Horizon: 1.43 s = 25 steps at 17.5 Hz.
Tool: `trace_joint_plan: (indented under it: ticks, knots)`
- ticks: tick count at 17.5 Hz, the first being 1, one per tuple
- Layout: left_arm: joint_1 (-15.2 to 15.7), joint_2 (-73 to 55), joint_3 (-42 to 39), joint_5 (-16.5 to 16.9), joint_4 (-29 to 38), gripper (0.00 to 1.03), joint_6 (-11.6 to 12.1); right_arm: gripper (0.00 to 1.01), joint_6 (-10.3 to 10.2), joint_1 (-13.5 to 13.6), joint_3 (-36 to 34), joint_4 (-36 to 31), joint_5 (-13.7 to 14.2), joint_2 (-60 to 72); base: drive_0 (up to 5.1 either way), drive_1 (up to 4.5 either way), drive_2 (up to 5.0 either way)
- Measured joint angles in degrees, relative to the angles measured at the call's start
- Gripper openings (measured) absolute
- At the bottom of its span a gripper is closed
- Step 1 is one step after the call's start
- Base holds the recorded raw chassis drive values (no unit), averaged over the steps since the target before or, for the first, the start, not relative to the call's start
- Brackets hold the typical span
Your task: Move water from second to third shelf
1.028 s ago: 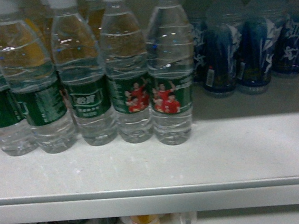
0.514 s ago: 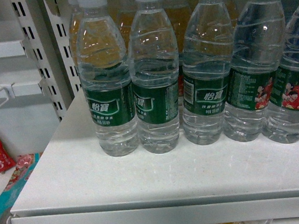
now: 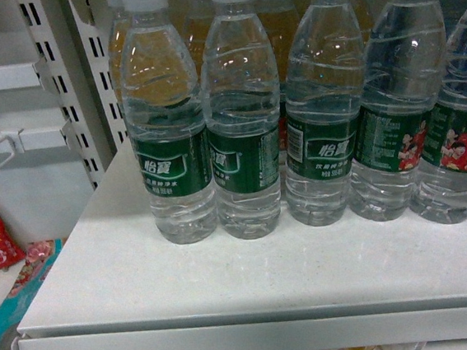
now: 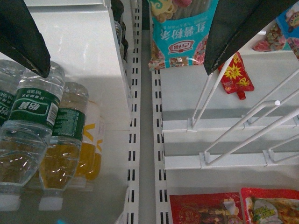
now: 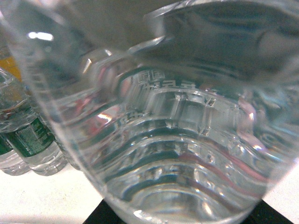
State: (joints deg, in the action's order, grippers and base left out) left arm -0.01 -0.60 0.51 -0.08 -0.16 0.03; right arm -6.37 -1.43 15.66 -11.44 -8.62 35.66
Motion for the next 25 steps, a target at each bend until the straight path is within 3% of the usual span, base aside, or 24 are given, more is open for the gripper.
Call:
trace_joint_plan:
  ticks: [6,17,25]
  knots:
    - [0.0,0.0,0.0,0.02,0.0,0.98,0.0,0.38,0.02,0.0,0.0,0.0,0.0,0.0,-0.4,0.23,0.2]
    - [0.0,0.0,0.0,0.07,0.0,0.98,0.0,0.38,0.02,-0.07,-0.02,0.48,0.31,0.24,-3.0,2.85,0.8]
    - [-0.04,0.0,0.0,0.02,-0.02,0.98,0.0,0.38,0.26,0.31,-0.31,0.17,-0.42,0.31,0.1,0.06,0.1]
